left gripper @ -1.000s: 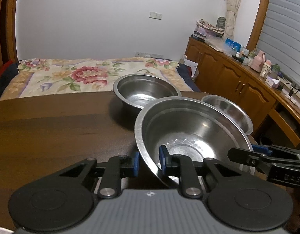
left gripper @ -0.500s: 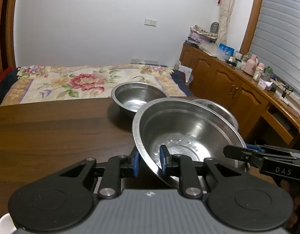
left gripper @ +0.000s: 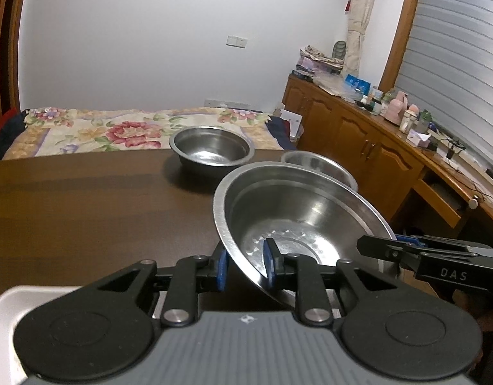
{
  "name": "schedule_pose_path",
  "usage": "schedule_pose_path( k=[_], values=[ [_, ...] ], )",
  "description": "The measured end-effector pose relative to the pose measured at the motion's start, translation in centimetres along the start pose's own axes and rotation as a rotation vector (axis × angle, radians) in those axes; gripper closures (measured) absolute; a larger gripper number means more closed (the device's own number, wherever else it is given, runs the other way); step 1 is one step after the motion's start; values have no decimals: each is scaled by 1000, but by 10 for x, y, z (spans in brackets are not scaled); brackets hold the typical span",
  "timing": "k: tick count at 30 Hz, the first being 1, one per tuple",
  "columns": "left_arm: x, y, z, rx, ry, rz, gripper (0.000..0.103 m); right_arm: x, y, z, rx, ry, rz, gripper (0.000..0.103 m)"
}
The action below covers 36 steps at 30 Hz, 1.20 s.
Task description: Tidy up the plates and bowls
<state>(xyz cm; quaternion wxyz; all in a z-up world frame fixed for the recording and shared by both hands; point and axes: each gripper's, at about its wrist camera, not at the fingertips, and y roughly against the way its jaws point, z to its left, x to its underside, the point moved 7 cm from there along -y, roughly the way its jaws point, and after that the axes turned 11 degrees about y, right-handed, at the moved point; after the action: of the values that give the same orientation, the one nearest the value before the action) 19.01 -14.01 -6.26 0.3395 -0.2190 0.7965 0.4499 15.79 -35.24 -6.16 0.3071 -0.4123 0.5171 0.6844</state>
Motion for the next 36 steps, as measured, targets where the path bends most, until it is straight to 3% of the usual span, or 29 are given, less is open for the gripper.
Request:
schedule_pose_path(
  k=[17,36],
  values=[
    [25,33,-5,7,-39,-20,78,12,23,16,19,22,10,70],
    [48,38,0,-6,-34,-3,76,32,28,23,18,16,40,70]
  ],
)
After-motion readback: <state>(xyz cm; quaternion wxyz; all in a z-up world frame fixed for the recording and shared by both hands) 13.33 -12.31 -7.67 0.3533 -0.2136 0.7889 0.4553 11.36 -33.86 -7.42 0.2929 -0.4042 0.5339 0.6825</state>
